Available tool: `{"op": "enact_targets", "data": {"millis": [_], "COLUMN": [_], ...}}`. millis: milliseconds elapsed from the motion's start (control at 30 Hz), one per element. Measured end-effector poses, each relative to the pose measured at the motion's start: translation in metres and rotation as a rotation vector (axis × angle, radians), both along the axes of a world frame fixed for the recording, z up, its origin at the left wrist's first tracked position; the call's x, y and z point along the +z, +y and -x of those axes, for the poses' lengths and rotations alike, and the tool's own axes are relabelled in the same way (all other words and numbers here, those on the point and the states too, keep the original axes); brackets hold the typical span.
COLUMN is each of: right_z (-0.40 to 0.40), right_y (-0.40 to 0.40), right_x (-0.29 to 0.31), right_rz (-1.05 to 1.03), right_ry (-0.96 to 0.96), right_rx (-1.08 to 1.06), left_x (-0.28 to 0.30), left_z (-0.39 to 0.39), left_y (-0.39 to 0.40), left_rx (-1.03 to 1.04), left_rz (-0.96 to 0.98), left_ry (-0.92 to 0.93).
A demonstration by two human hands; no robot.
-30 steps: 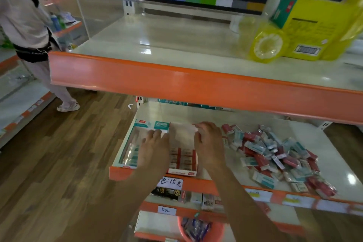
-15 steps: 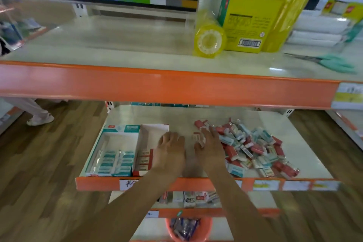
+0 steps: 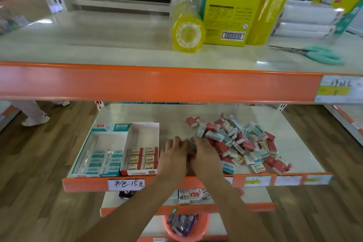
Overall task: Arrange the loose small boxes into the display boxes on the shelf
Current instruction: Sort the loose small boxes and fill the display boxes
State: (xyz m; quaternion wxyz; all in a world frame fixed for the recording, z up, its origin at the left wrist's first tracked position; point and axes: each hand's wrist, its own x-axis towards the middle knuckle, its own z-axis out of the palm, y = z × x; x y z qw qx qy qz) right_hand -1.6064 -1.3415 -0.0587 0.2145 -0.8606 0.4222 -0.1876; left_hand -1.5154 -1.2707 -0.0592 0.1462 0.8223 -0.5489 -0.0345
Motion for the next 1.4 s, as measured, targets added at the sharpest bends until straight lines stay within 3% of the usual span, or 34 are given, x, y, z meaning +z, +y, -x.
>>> {"op": "enact_targets", "data": {"millis": [267,567,1067,1267,1400], "right_z": [-0.004,0.002,0.028,0.037,0.040], "right_y": [0.000,-0.007,-0.021,-0.025,-0.020], "right_x": [-0.002,-0.003,0.012,0.010,0.010], "right_rz": [0.033,-0.020,-0.492,-0.630,-0.601], "right_ry": [0.135,0.076,-0.550,-0.558,-0.557], "right_rx": [-0.062,0.002,-0.011,0.026,0.053], "left_x": [-0.008,-0.010,-0.020,-0.023,-0.024], "left_z": [0.011,0.013,0.012,0.012,0.011], "left_y": [0.007,0.016,0.020,0.020,0.018], "left_rx": [0.106,0.242,0.136,0.087,0.124], "left_rz": [0.137,0.413,0.414,0.364,0.346], "left_ry": [0.195,0.546,0.580,0.505,0.487]}}
